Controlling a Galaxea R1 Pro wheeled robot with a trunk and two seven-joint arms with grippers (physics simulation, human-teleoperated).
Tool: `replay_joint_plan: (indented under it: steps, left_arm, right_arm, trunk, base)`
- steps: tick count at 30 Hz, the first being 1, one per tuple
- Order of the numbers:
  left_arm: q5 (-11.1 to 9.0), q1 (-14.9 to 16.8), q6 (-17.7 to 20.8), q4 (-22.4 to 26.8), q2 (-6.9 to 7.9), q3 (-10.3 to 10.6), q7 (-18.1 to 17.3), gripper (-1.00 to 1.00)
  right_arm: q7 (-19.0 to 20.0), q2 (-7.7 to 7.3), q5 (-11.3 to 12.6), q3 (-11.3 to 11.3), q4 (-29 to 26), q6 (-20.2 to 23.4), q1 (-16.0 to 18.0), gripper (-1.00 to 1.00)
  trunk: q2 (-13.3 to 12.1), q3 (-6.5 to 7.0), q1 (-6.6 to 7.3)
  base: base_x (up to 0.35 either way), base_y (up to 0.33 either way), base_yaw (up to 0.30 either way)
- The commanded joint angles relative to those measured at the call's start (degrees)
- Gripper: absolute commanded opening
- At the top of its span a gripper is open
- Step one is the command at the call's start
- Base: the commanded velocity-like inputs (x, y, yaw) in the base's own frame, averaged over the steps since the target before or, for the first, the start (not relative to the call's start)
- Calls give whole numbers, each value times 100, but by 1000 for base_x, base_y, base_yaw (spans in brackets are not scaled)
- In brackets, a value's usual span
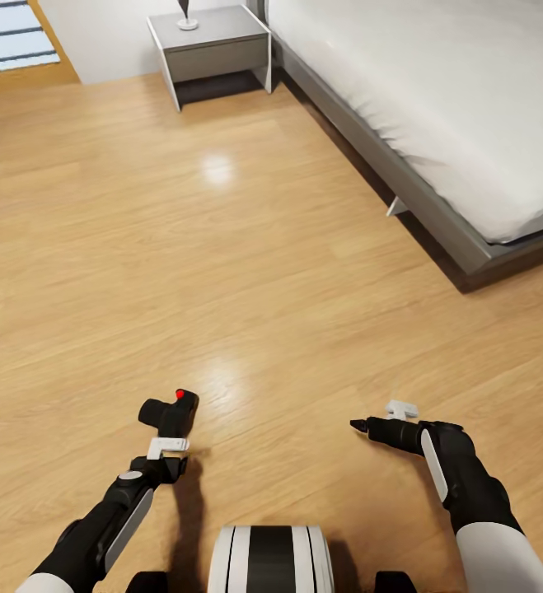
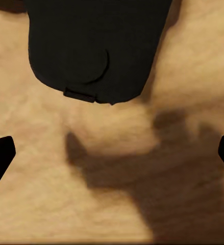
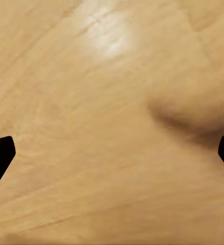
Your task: Attach the digital camera to the camera tripod in the bedroom.
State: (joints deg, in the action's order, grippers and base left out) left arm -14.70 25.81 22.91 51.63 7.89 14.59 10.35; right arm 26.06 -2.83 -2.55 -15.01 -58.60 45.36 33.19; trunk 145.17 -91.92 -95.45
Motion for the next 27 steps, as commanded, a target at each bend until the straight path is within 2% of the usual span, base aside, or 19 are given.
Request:
replay_joint_plan:
  steps: [1,8,15,24,27]
  left_arm:
    - [-60,3,20,10,9,29,55,100]
    - [-60,3,20,13,22,34,55,100]
    - [-48,3,0,21,29,35,65,100]
    - [7,3,-96,-18,60,43,349,100]
    - [6,3,-286,-68,84,38,385,100]
  right_arm:
    - [35,2,-26,-11,-5,25,3,100]
    - [23,2,-25,-11,-3,25,3,100]
    - [18,2,-26,-11,-5,25,3,100]
    - [6,2,-26,-11,-3,25,3,100]
    - [3,4,-21,-8,-3,22,3,100]
  trunk:
    - [3,-26,-1]
    - [12,-181,-19]
    - [12,-181,-19]
    - [12,-181,-19]
    - [12,-181,-19]
  base:
    - [0,0,0]
    - [0,0,0]
    - [0,0,0]
    - [0,0,0]
    - [0,0,0]
